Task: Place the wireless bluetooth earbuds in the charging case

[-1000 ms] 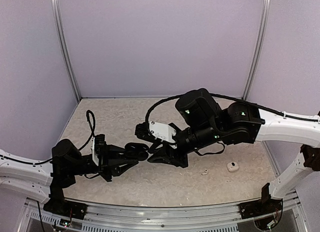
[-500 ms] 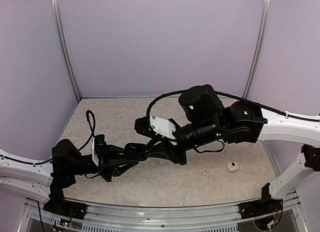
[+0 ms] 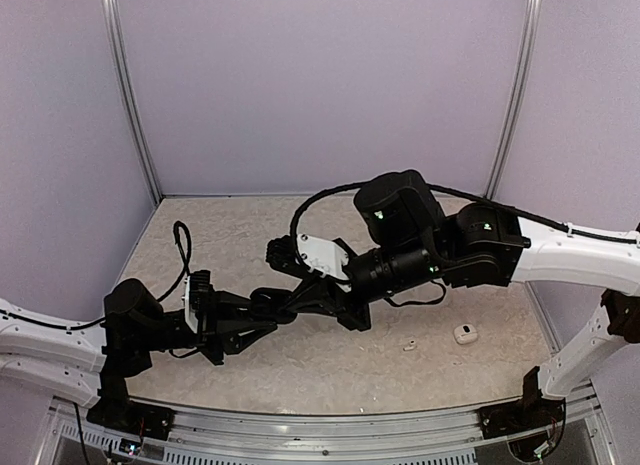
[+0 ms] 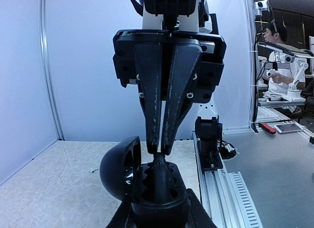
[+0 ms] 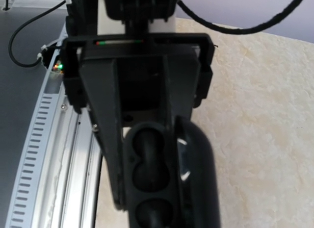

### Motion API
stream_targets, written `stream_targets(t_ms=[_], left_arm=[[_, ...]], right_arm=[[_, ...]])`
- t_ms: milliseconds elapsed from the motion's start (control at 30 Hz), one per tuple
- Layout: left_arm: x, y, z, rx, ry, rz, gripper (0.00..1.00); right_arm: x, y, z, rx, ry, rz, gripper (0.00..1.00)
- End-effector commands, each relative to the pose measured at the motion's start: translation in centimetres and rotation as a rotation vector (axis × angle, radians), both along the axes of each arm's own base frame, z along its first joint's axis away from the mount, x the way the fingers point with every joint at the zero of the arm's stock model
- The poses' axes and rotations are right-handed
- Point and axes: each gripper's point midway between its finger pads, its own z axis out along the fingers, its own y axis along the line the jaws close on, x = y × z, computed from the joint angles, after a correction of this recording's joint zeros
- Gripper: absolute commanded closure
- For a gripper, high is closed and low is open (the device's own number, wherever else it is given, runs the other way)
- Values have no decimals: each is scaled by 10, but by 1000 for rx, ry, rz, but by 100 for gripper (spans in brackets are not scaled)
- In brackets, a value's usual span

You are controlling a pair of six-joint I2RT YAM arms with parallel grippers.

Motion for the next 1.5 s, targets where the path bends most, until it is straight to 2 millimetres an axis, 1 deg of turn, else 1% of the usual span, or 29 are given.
stream_targets(t_ms=[0, 133, 300, 367, 500, 633, 700, 867, 1033, 1100, 1133, 1200, 1267, 1333, 1400, 1467], left_arm=[[0, 1, 9, -30, -26, -3, 100], [2, 3, 11, -38, -22, 2, 100], [3, 4, 13, -47, -22, 0, 100], [1, 4, 12, -45, -23, -8, 100], [0, 4, 10, -39, -19, -17, 100], [0, 4, 8, -36, -14, -16, 100], [0, 4, 8, -35, -12, -13, 100], [0, 3, 7, -33, -9, -17, 100], [0, 2, 7, -31, -8, -17, 100], [-1, 2, 7, -32, -7, -21, 100], [-2, 2, 8, -32, -9, -23, 100], [-4, 0, 9, -31, -13, -27, 100], [-5, -1, 9, -28, -16, -30, 100], [-4, -2, 9, -24, -16, -26, 100], [-4, -2, 10, -27, -14, -21, 100], [-3, -1, 11, -31, -12, -17, 100]], right_arm=[[-5, 7, -3, -8, 15, 29, 94], [-10, 7, -12, -28, 43, 50, 97], [-13, 7, -27, -71, 70, 59, 97], [-11, 6, -26, -74, 62, 51, 97], [-6, 3, -13, -45, 30, 22, 94], [3, -3, 0, -26, -20, -16, 88], [4, -5, 11, 0, -40, -22, 82], [2, -11, 39, 78, -68, -15, 75], [2, -13, 47, 101, -86, -16, 73], [4, -14, 52, 125, -87, -27, 69], [9, -15, 56, 141, -91, -47, 65], [21, -17, 56, 147, -87, -88, 60], [28, -17, 59, 162, -70, -102, 54], [27, -16, 59, 175, -47, -84, 44], [23, -14, 57, 179, -23, -50, 35], [21, -12, 53, 176, -5, -32, 32]])
